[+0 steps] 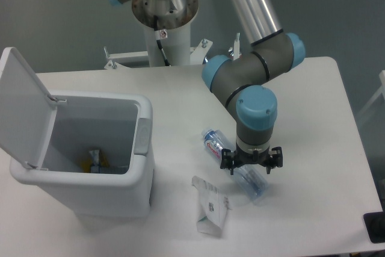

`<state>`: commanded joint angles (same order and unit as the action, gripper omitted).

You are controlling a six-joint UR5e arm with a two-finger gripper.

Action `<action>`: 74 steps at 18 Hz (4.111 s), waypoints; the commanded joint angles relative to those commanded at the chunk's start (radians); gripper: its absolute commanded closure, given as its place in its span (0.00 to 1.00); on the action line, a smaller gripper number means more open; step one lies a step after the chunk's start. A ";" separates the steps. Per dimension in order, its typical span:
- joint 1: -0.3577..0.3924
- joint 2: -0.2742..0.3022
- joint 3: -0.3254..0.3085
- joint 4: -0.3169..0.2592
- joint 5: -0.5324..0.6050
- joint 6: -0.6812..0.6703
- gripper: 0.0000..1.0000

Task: Place the trash in the trash can
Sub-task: 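Move the open gripper over the clear plastic bottle and lower it, then close the gripper around the middle of the clear bottle, then lift the bottle and carry it over the open trash bin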

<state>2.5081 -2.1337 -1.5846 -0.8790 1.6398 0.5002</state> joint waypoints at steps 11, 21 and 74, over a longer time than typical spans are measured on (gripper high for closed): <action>-0.049 -0.074 0.061 0.000 0.071 -0.137 0.04; -0.055 -0.058 0.097 -0.005 0.042 -0.138 0.81; -0.107 0.302 0.227 0.009 -1.023 -0.241 0.75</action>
<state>2.4007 -1.8316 -1.3575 -0.8699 0.6167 0.2592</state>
